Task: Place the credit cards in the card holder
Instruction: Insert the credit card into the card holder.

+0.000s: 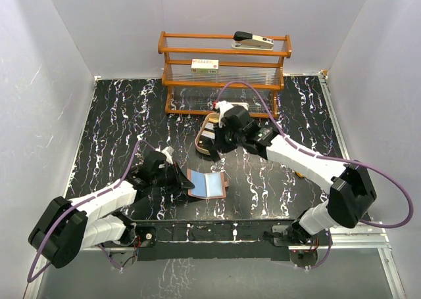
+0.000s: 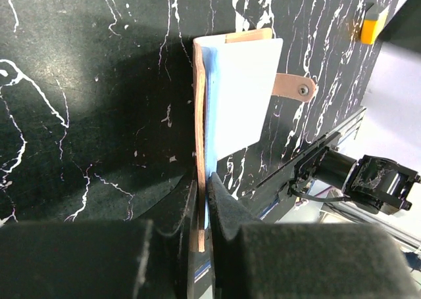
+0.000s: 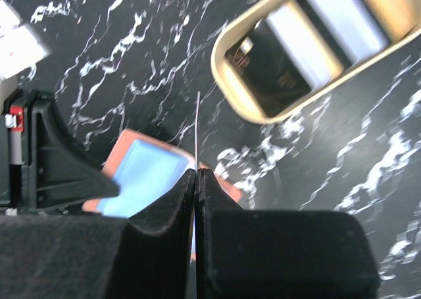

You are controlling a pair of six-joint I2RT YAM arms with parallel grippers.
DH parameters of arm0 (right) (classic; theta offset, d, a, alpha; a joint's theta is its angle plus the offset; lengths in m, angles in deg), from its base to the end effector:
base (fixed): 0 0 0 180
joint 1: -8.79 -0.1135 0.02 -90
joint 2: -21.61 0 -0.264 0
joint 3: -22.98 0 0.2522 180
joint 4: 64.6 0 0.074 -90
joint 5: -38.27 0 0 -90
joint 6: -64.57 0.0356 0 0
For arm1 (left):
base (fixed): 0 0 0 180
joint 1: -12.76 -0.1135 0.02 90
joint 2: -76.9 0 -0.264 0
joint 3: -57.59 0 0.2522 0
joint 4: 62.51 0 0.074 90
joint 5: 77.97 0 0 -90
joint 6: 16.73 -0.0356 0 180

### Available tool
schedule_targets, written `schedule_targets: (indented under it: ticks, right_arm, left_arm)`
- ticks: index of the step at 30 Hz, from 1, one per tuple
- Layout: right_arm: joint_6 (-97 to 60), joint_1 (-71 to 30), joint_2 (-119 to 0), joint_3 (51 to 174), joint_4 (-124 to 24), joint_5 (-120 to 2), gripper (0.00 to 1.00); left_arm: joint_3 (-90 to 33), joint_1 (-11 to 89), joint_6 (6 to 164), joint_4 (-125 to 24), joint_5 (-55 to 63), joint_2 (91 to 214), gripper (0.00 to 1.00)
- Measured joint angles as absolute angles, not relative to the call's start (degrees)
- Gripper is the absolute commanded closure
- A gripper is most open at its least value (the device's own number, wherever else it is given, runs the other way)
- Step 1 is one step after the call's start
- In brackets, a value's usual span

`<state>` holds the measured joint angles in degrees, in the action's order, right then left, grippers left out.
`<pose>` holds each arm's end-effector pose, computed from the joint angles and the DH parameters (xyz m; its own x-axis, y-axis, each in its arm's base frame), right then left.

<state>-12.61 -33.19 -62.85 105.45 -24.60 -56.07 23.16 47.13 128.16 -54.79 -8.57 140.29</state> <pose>0.2420 0.2214 0.2943 -0.6422 -0.2802 -0.7135 -0.5807 0.7854 0.2143 0.1650 -0.1280 0.1633 -0.9064 -0.3078 -0.2893 0.0345 0.6286 -0.7769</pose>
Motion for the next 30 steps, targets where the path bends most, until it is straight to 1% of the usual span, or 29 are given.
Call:
schedule_targets:
  ticks: [2,5,9,16,26,28,30]
  right_arm:
    - [-7.8,-33.7,-61.9,102.2,-25.3,-57.5,1.0]
    - [-1.1,-35.0,-61.5,97.2,-26.1,-59.5,1.0]
    - [5.9,-36.1,-61.2,90.8,-29.0,-61.9,1.0]
    - [12.6,-36.1,-60.4,84.3,-34.1,-62.7,1.0]
    - [14.7,-36.1,-63.3,81.6,-37.8,-62.8,1.0]
    - [14.9,-35.8,-63.4,80.9,-38.2,-62.8,1.0]
    - [15.1,-35.7,-63.7,80.5,-38.8,-62.8,1.0]
  left_arm:
    - [23.4,47.1,128.5,-54.9,-8.6,140.6,0.92]
    - [23.8,47.1,128.7,-55.2,-8.5,140.6,0.86]
    - [24.2,47.1,128.7,-54.8,-8.3,140.6,0.75]
    - [24.2,47.1,127.4,-52.5,-7.2,140.6,0.66]
    - [24.2,47.1,125.7,-49.1,-5.0,140.4,0.66]
    - [24.2,47.1,125.5,-48.4,-4.6,140.0,0.72]
    - [24.2,47.1,125.4,-48.2,-4.3,139.6,0.81]
